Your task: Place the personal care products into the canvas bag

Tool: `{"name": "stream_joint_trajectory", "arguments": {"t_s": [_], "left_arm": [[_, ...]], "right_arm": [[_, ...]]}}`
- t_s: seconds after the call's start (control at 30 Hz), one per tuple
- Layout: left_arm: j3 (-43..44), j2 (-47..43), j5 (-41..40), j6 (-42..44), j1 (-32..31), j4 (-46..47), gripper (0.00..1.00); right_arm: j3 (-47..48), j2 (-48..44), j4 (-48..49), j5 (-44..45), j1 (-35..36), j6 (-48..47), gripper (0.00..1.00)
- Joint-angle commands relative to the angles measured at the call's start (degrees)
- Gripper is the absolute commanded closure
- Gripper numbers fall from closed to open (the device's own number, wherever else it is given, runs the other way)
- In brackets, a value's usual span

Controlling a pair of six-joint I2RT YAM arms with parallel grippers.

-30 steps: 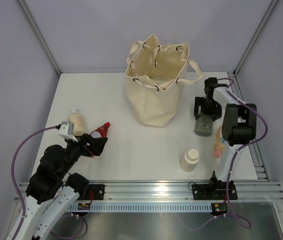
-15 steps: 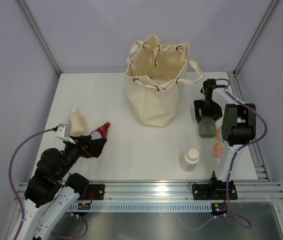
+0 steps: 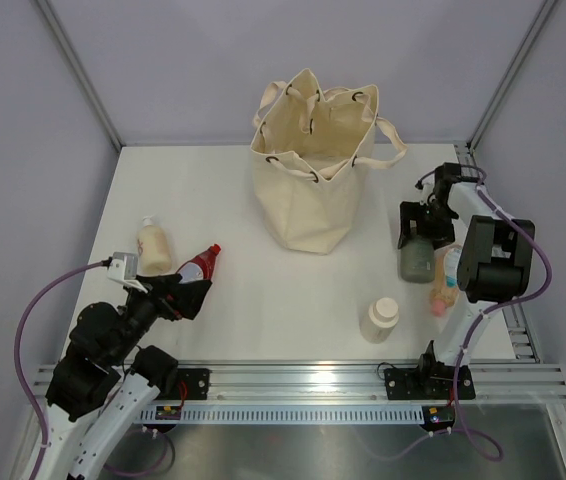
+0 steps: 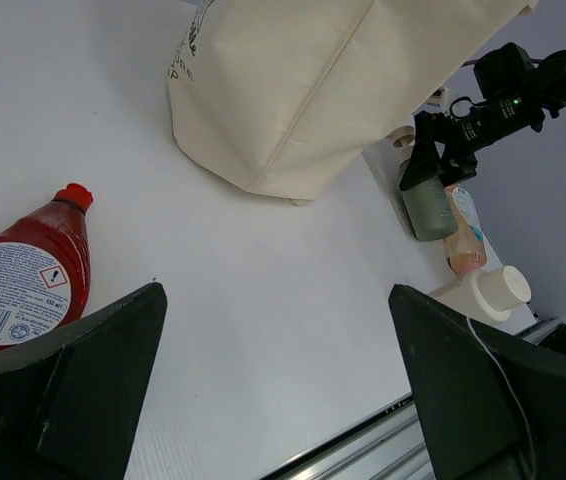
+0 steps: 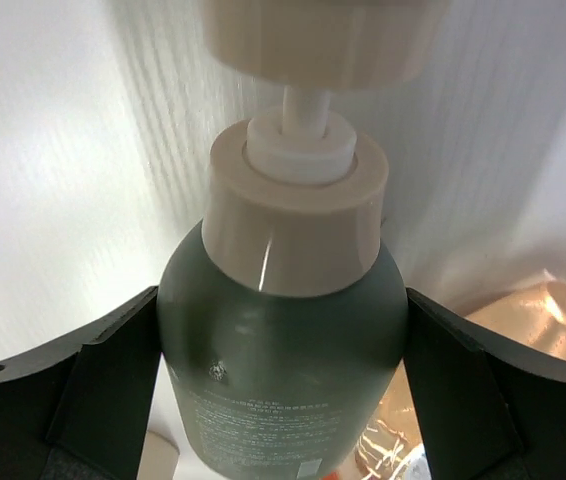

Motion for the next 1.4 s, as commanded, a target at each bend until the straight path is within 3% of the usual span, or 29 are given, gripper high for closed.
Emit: {"name": "stream_joint_trajectory", "arguments": {"t_s": [0.0,0.2,0.47,0.63,0.9,1.03,1.2,1.23,1.37], "left_arm": [[1.1,-0.8,0.8,0.4,0.1,0.8,0.01],[0.6,-0.4,1.3,-0.3,0.1,2.2,0.01],[0.4,-0.3,1.5,-1.0,0.1,2.3,0.01],[0.7,-0.5,1.5,-1.2,0.1,1.8,0.01],[1.8,1.8,1.9,-0.6,0.1,2.2,0.01],[1.9,3.2,1.9,-0.2,0.1,3.0,0.01],[1.7,5.0,1.9,-0.3,0.1,4.8,0.01],[1.6,5.3,1.9,-0.5,0.1,5.0,0.01],[1.3,6.4,1.8,-0.6,0.1,5.9,0.01]], "right_arm": [[0.4,-10.6,-0.9,-10.5,-1.4,-2.6,1.00],[-0.2,-16.9,-0.4,-17.9,-2.7,-1.1,1.00],[-3.4,-19.7,4.3,-21.0,-3.9,1.2,1.00],[0.1,-23.5,3.5,-26.0,-5.3,4.4,1.00],[18.0,-29.3,-4.4,-30.3,-5.4,5.6,1.00],[31.3,-28.4,-6.2,-32.4,-5.4,6.5,1.00],[50.6,-20.5,-8.1,-35.7,-3.8,10.4,1.00],[59.1,-18.5,-8.7,-35.6,-3.0,10.8,1.00],[68.3,-12.1,-3.8,-31.9,4.3,11.4,1.00]]}}
